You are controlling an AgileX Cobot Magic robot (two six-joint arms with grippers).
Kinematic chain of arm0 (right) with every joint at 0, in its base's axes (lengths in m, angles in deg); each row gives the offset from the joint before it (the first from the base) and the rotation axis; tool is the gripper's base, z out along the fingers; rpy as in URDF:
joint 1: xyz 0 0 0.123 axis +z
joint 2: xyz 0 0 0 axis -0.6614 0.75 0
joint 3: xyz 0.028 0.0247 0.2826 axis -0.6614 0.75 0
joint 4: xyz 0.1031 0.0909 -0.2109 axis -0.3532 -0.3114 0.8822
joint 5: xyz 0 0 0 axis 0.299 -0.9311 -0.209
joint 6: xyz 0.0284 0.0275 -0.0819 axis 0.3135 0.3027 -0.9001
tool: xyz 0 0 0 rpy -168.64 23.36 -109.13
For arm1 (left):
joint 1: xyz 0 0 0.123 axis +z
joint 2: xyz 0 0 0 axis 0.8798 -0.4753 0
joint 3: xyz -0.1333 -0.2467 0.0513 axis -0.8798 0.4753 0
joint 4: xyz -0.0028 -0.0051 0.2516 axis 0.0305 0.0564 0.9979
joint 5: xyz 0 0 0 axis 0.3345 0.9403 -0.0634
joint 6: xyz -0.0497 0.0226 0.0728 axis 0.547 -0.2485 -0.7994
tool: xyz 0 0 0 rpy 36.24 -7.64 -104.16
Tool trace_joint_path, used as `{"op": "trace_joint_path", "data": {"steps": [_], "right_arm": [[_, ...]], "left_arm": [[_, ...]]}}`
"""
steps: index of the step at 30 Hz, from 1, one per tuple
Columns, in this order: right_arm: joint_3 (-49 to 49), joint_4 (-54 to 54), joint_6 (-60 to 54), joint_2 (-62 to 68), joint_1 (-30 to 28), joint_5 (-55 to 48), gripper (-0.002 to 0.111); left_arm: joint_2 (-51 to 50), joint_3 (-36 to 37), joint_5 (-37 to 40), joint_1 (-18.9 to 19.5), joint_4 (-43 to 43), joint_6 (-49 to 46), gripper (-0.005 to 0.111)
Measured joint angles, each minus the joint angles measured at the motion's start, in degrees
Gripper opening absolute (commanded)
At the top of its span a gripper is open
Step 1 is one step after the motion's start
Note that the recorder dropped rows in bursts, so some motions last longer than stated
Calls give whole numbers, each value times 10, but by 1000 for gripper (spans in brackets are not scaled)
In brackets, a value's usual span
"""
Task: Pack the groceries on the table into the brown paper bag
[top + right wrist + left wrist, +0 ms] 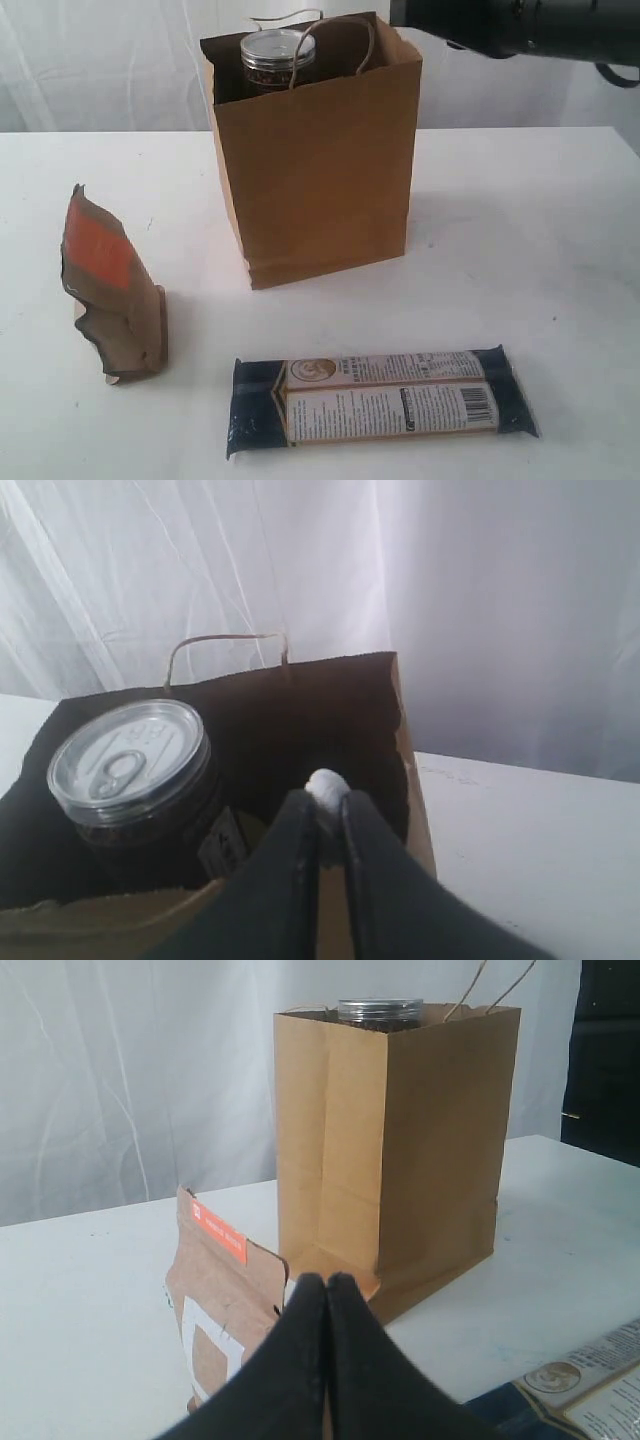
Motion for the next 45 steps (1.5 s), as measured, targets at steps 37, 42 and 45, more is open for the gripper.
{"op": "trace_joint_path", "data": {"steps": [37, 42, 45], "right_arm": [[-22, 82, -36, -73, -43, -108, 58], [57, 84, -22, -210, -53, -119, 55], [65, 85, -19, -264, -54, -212, 55]], "left_arm": [[0, 0, 0, 0, 8, 0, 0], [0, 0, 0, 0, 29, 0, 0], [0, 0, 0, 0, 29, 0, 0]]}}
